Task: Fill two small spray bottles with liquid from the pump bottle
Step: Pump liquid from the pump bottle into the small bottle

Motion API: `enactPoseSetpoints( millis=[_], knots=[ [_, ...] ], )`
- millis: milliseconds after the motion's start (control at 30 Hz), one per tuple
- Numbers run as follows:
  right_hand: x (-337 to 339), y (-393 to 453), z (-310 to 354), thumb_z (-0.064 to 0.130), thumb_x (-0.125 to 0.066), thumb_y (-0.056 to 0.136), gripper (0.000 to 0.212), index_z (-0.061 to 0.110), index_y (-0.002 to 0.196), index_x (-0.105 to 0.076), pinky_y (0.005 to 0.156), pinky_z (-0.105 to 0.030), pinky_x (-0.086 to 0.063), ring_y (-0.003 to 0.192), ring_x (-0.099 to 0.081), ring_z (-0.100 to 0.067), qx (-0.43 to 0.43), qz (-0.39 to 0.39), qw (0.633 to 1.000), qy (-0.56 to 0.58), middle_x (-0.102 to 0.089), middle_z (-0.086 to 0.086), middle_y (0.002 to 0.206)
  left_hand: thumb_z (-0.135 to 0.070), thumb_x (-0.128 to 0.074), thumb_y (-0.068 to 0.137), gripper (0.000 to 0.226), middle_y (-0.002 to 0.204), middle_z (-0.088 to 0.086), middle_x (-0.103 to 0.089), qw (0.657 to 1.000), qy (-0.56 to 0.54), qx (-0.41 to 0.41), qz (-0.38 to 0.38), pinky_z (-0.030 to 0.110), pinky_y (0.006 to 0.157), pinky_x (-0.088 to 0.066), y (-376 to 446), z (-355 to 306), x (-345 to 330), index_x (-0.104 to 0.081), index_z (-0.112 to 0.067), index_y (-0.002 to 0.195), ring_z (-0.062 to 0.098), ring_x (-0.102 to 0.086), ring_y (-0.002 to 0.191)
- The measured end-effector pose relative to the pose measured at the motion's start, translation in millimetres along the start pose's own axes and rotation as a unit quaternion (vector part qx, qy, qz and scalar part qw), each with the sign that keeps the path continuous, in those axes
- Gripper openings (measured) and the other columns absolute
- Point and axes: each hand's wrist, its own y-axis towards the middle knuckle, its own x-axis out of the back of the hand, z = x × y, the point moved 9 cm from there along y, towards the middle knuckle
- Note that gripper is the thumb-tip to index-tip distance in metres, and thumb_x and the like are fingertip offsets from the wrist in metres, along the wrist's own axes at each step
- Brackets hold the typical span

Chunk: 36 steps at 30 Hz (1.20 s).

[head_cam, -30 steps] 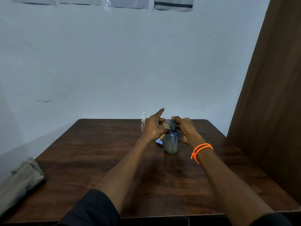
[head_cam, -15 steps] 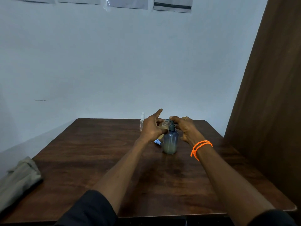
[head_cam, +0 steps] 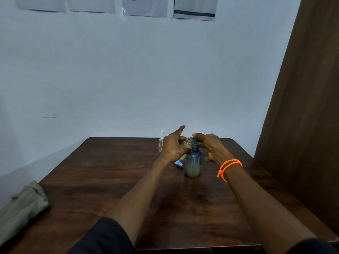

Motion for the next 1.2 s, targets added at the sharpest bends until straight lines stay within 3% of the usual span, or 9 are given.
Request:
enactPoseSetpoints(
  millis=[133, 267, 500, 600, 667, 833, 967, 1100, 1200],
  knots=[
    [-7, 0, -8, 0.024, -0.085, 0.089, 0.051, 0.002, 0.126, -0.056, 0.053, -0.032, -0.056, 0.099, -0.071, -0.027, -0.028, 0.024, 0.999, 0.031, -0.073, -0.018, 0.124, -0.007, -0.092, 0.063, 0.106, 0.098, -0.009, -0.072, 1.0, 0.005, -0.005, -0.002, 0.022, 0.088, -0.056, 0, -1, 1, -0.043, -0.023, 0.155, 0.009, -0.07, 0.096],
    [-6, -2, -13, 0.026, -0.083, 0.091, 0.064, -0.001, 0.141, -0.052, 0.048, -0.029, -0.052, 0.089, -0.067, -0.021, -0.027, 0.021, 0.999, 0.023, -0.071, -0.02, 0.131, -0.007, -0.092, 0.062, 0.108, 0.104, -0.005, -0.076, 1.0, 0.002, 0.008, 0.001, 0.015, 0.08, -0.052, -1, 3, -1, -0.041, -0.023, 0.156, 0.008, -0.07, 0.093],
    [-2, -1, -2, 0.031, -0.089, 0.082, 0.068, 0.003, 0.137, -0.06, 0.068, -0.039, -0.044, 0.125, -0.063, -0.026, -0.024, 0.009, 1.0, 0.0, -0.076, -0.008, 0.121, -0.006, -0.093, 0.064, 0.107, 0.112, 0.001, -0.076, 1.0, -0.006, 0.005, 0.001, 0.025, 0.091, -0.056, -4, -1, 2, -0.04, -0.022, 0.157, 0.011, -0.071, 0.102],
    [-6, -3, -7, 0.028, -0.085, 0.088, 0.05, 0.004, 0.124, -0.06, 0.067, -0.036, -0.045, 0.11, -0.068, -0.024, -0.03, 0.016, 0.999, 0.01, -0.074, -0.009, 0.114, -0.006, -0.092, 0.062, 0.107, 0.108, -0.002, -0.076, 1.0, -0.003, 0.006, -0.006, 0.033, 0.094, -0.059, -1, 3, 1, -0.042, -0.025, 0.155, 0.01, -0.072, 0.099],
    [-7, -3, -11, 0.025, -0.083, 0.091, 0.049, 0.0, 0.124, -0.058, 0.065, -0.034, -0.046, 0.1, -0.07, -0.023, -0.03, 0.019, 0.999, 0.018, -0.073, -0.011, 0.111, -0.006, -0.092, 0.062, 0.108, 0.109, -0.001, -0.077, 1.0, -0.003, 0.006, 0.0, 0.034, 0.095, -0.059, 0, 4, 0, -0.042, -0.025, 0.156, 0.011, -0.072, 0.099],
    [-3, -5, -6, 0.028, -0.086, 0.087, 0.052, 0.007, 0.125, -0.057, 0.066, -0.036, -0.041, 0.115, -0.066, -0.025, -0.021, 0.007, 1.0, 0.012, -0.074, -0.01, 0.12, -0.007, -0.092, 0.064, 0.107, 0.108, -0.002, -0.077, 1.0, -0.005, -0.001, -0.002, 0.03, 0.093, -0.059, -2, 3, 0, -0.041, -0.022, 0.157, 0.011, -0.072, 0.1],
    [-4, -4, 1, 0.027, -0.087, 0.085, 0.055, 0.005, 0.128, -0.061, 0.066, -0.037, -0.04, 0.123, -0.062, -0.026, -0.017, 0.007, 1.0, 0.003, -0.074, -0.006, 0.113, -0.01, -0.092, 0.062, 0.107, 0.107, -0.004, -0.077, 1.0, -0.004, 0.0, -0.006, 0.032, 0.094, -0.059, 0, 4, 1, -0.042, -0.025, 0.156, 0.009, -0.072, 0.1],
    [-6, -2, -8, 0.025, -0.084, 0.09, 0.058, -0.001, 0.133, -0.056, 0.062, -0.035, -0.052, 0.097, -0.071, -0.024, -0.017, 0.016, 0.999, 0.026, -0.073, -0.015, 0.122, -0.008, -0.091, 0.062, 0.108, 0.107, -0.003, -0.077, 1.0, -0.007, 0.004, 0.002, 0.035, 0.093, -0.06, 1, 6, -1, -0.041, -0.025, 0.156, 0.011, -0.072, 0.098],
    [-4, -9, -12, 0.021, -0.079, 0.095, 0.043, 0.01, 0.121, -0.048, 0.058, -0.028, -0.045, 0.077, -0.065, -0.017, -0.019, 0.006, 0.999, 0.028, -0.067, -0.019, 0.117, -0.009, -0.092, 0.063, 0.109, 0.11, -0.002, -0.077, 1.0, 0.0, 0.001, 0.0, 0.032, 0.092, -0.059, -2, 5, -1, -0.04, -0.023, 0.157, 0.01, -0.072, 0.1]
  ],
)
